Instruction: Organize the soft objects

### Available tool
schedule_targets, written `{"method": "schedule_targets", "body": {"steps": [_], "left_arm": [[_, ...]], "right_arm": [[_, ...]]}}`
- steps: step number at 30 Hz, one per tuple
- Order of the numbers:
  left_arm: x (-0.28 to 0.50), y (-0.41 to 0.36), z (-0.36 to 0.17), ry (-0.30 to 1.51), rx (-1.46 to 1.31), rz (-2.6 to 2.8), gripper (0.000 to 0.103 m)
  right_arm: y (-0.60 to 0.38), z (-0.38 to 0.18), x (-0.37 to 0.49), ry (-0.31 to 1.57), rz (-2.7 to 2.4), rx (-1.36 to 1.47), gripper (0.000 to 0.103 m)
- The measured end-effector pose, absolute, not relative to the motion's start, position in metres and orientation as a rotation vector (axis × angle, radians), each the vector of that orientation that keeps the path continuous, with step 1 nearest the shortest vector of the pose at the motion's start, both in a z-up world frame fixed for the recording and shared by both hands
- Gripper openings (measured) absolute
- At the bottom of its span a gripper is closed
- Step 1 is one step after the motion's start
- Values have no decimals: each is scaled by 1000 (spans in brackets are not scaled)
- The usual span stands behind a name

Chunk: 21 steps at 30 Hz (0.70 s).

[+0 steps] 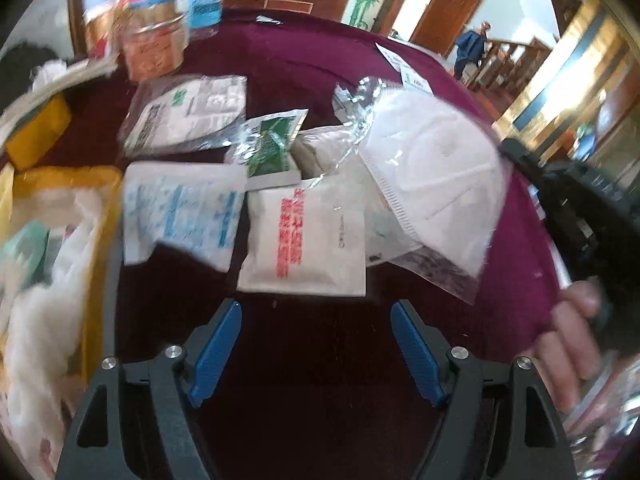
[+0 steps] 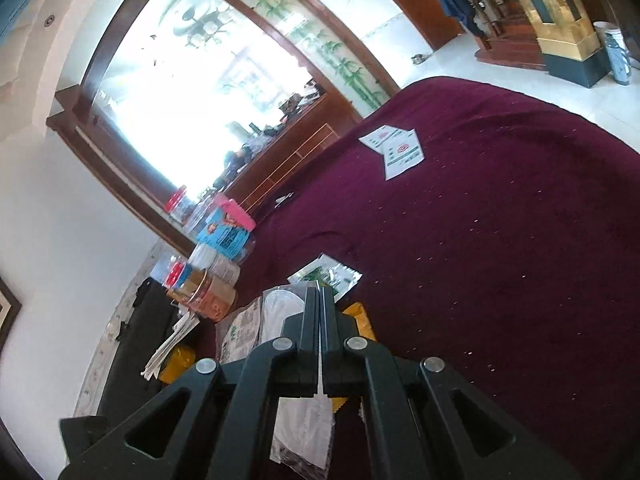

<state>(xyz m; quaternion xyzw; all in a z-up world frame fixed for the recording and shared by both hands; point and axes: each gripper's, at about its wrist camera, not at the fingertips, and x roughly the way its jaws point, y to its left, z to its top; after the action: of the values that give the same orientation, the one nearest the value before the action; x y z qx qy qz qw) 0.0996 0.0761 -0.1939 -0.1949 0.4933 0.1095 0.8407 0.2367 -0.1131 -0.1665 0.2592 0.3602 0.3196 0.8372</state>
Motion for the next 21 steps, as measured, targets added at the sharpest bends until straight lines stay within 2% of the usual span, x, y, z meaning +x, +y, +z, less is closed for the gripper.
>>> {"method": "schedule_targets", "body": {"steps": [9, 11, 13, 15, 16, 17, 21], "left_arm": [[123, 65, -207, 1017, -225, 341, 80], [122, 68, -206, 1022, -235, 330, 66], [119, 70, -203, 1017, -247, 309, 58], [118, 71, -201, 1008, -243, 305, 46], [118, 74, -200, 1006, -256, 292, 33], [117, 75, -199, 1007, -269, 285, 11], [113, 75, -194, 985, -263, 263, 0]], "right_arm": [[-113, -170, 238, 790, 682, 553, 0], [-113, -170, 239, 794, 685, 558, 0], [-112, -172, 240, 802, 687, 557, 0], [-110, -173, 240, 813, 697, 555, 0], [-108, -173, 240, 817, 699, 551, 0], [-107, -174, 240, 821, 702, 546, 0], [-103, -177, 241, 847, 715, 536, 0]]}}
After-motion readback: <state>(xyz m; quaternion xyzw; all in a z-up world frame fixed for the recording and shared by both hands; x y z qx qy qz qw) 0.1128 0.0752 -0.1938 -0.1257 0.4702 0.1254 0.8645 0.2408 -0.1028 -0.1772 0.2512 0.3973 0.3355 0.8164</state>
